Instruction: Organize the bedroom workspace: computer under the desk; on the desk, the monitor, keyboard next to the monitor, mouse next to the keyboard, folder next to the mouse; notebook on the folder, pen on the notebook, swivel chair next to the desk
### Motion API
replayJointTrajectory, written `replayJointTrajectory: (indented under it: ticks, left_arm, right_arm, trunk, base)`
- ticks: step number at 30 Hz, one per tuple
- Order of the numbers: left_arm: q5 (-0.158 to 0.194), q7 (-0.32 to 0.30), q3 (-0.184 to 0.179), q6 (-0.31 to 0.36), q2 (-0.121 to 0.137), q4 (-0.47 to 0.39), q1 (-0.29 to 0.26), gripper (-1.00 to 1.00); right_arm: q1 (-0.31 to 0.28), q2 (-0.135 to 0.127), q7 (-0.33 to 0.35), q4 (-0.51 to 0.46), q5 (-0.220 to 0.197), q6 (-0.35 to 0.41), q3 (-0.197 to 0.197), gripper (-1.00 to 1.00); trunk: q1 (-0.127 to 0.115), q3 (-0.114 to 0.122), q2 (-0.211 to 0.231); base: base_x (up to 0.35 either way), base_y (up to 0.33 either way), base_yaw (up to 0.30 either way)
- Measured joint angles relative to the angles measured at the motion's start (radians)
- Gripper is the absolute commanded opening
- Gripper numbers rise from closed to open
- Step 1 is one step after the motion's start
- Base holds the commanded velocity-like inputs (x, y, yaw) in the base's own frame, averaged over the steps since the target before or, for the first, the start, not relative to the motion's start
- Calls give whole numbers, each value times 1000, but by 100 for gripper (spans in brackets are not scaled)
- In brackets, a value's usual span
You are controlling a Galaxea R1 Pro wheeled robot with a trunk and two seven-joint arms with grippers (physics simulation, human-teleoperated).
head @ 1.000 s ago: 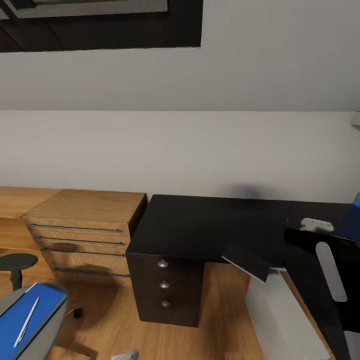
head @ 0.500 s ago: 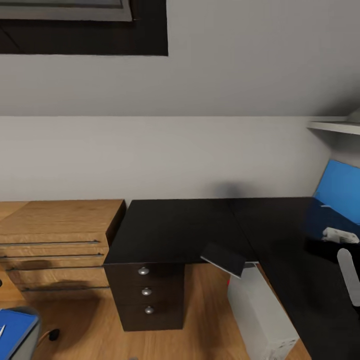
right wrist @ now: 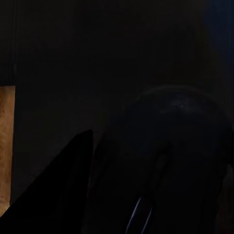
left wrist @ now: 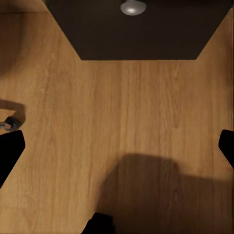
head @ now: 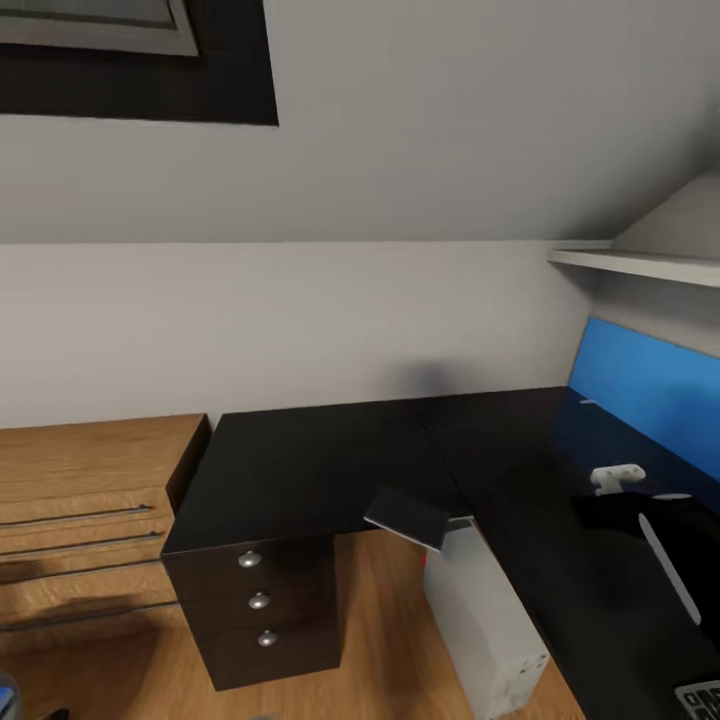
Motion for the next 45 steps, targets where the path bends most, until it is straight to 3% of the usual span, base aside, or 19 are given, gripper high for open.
replayJointTrajectory:
  ticks: [5, 13, 15, 18, 19, 24, 30, 35, 39, 45]
  left_arm:
    - [-1, 1, 1, -4, 0, -1, 0, 100]
    - [-4, 2, 2, -65, 2, -2, 0, 100]
    - [-3, 3, 2, -67, 2, -2, 0, 100]
    - [-3, 3, 2, -68, 2, -1, 0, 100]
    - [-3, 3, 2, -68, 2, -2, 0, 100]
    - [-3, 3, 2, -68, 2, -1, 0, 100]
    - [-3, 3, 0, -68, 0, -1, 0, 100]
    - [-3, 3, -9, -68, 0, -1, 0, 100]
    - [-3, 3, -20, -69, 0, 0, 0, 100]
    - [-1, 4, -33, -70, -1, -2, 0, 100]
  right_arm:
    - [0, -2, 37, 26, 33, -7, 8, -100]
    - [0, 2, 44, 106, 46, -22, 18, -100]
    - [0, 5, 40, 158, 73, -73, 19, -100]
    - [-1, 5, 39, 193, 98, -93, 19, -100]
    - [-1, 6, 39, 222, 131, -96, 20, -100]
    - [-2, 8, 37, 243, 153, -97, 21, -100]
    - [-2, 23, 20, 236, 225, -92, 22, -100]
    - [-6, 35, -12, 354, 250, -91, 22, -100]
    - [-12, 53, -70, 454, 298, -100, 24, -100]
    - [-36, 61, -89, 531, 328, -134, 24, -100]
  trunk:
    - [-19, 21, 35]
    - [-19, 26, 35]
    - [-19, 26, 35]
    - [-19, 26, 35]
    - [-19, 26, 35]
    - [-19, 26, 35]
    - [-19, 26, 35]
    - [-19, 26, 35]
    - [-19, 26, 35]
    - [-16, 23, 29]
  base:
    - [0, 0, -255]
    - [0, 0, -131]
    - [0, 0, -7]
    - [0, 0, -2]
    - [0, 0, 0]
    - [0, 0, 0]
    - [0, 0, 0]
    - [0, 0, 0]
    - [0, 0, 0]
    - [0, 0, 0]
